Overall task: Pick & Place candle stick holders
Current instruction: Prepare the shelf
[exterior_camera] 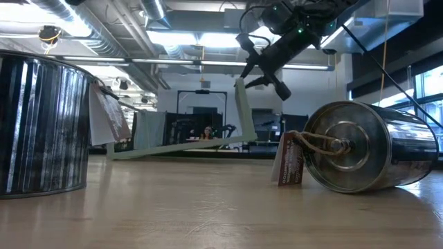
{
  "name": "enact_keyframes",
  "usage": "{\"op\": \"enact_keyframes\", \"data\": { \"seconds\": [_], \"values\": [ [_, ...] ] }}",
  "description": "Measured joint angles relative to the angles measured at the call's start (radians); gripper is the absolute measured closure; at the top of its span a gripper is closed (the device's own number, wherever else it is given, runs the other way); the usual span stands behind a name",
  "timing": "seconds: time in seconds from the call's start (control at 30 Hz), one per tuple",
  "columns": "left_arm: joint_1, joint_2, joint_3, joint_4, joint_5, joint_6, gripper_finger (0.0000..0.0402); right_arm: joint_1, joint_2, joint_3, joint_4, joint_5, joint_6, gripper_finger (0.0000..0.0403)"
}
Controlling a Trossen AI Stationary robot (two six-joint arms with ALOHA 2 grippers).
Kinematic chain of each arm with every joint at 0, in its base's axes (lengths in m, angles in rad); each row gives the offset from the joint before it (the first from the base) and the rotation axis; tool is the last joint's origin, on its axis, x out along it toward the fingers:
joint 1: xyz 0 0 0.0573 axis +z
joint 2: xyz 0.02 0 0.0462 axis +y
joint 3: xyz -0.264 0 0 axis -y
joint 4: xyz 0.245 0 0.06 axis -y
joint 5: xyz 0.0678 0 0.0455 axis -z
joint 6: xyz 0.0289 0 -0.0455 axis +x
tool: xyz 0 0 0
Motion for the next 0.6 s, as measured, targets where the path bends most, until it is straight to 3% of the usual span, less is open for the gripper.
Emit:
{"op": "enact_keyframes", "data": {
  "seconds": [0.2,0.6],
  "values": [
    [0.000,0.000,0.000,0.000,0.000,-0.005,0.0386,-0.001,0.000,0.000,0.062,-0.073,-0.015,0.0392],
    [0.000,0.000,0.000,0.000,0.000,-0.031,0.0387,0.025,0.000,0.000,0.372,-0.098,0.017,0.0401]
  ]
}}
